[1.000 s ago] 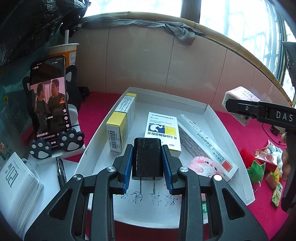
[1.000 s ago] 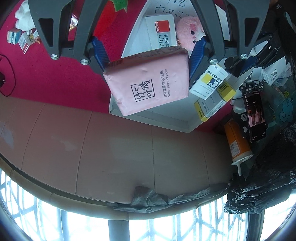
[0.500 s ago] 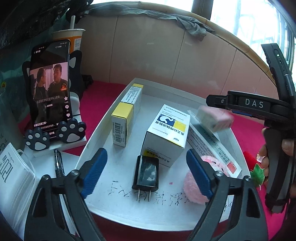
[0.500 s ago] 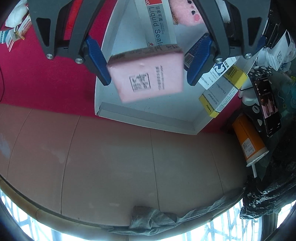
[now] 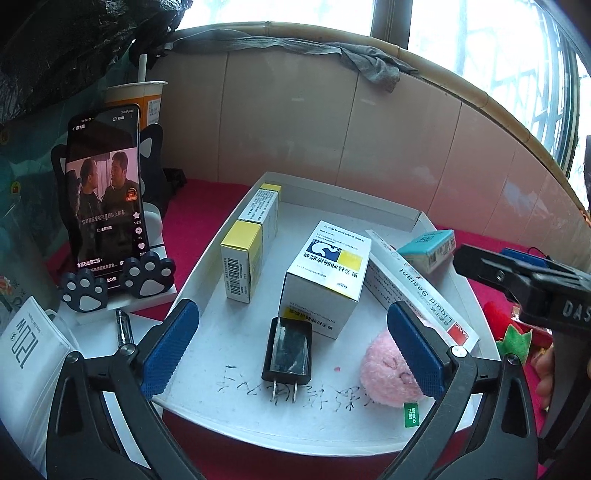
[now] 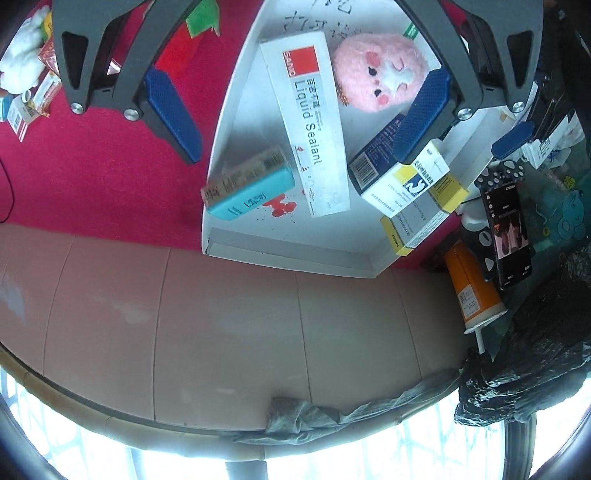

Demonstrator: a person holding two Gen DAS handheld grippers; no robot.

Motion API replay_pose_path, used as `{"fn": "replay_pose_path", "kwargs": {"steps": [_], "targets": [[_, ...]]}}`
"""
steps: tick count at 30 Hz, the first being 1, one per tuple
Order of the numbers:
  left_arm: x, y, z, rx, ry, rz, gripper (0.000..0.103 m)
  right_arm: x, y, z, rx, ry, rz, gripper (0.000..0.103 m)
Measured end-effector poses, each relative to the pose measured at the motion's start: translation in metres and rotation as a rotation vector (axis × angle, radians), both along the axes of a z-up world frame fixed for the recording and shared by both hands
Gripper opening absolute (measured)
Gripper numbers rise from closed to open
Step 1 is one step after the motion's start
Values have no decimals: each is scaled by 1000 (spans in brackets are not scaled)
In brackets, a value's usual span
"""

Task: Organize objects
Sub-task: 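Withdraw both open tools from the tray back toward the remaining items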

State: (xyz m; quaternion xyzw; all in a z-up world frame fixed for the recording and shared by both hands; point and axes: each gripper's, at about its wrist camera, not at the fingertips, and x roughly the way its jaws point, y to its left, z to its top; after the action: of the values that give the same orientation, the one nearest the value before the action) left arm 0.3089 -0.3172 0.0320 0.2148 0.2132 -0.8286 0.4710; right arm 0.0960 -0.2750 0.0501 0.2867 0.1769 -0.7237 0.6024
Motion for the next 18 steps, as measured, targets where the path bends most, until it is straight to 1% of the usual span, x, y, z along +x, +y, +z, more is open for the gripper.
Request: {"fn": "replay_pose_path", "kwargs": {"steps": [6,10,13,18], "targets": [[0,5,3,-27,6,-5,103,-1,51,-3,-30,23,-14,103],[-2,7,5,-45,1,-11,103,-9,92,-4,-56,77,-51,103],[-3,9,5,-56,0,-21,103,-29,124,-4,-67,87,-123,103],[-6,17,8,-99,0,-47,103,-79,184,-15,-49,34,-301,103]]}}
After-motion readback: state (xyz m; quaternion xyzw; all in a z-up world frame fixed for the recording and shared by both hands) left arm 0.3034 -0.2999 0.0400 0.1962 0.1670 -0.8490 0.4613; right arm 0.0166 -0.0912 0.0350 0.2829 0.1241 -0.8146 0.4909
